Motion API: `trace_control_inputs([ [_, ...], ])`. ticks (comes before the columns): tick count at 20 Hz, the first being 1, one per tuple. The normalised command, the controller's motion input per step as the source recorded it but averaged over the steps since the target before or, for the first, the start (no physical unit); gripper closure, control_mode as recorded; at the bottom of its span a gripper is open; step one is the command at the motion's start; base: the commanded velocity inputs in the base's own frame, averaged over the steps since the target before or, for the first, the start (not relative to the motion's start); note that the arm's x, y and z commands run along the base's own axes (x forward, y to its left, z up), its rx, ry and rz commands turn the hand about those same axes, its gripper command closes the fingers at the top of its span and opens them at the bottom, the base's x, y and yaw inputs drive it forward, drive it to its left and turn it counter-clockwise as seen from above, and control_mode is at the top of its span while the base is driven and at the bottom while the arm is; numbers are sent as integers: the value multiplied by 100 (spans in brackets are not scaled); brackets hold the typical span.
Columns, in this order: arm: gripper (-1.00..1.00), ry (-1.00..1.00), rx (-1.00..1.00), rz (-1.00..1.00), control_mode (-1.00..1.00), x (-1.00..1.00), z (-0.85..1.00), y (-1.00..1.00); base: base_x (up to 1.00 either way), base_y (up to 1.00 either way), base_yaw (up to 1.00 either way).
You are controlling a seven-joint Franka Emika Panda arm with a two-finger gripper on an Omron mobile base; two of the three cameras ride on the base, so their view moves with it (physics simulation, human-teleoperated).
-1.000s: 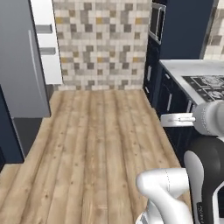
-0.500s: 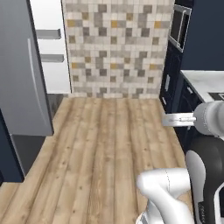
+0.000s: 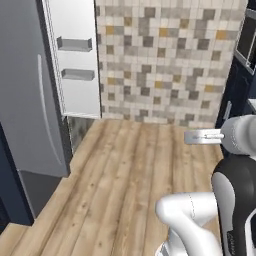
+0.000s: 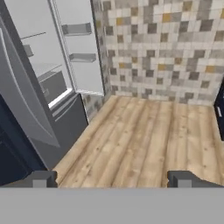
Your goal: Open the fridge, grab two sodas, and place both sodas inside the bowl with ice on the dining counter.
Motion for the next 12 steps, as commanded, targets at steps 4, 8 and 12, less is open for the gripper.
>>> trace_control_inputs([
  [4, -100, 0, 0, 0, 100, 0, 0, 0, 100, -6, 39],
  [8, -100, 0, 0, 0, 100, 0, 0, 0, 100, -15, 45],
  [12, -100, 0, 0, 0, 100, 0, 0, 0, 98, -22, 47],
])
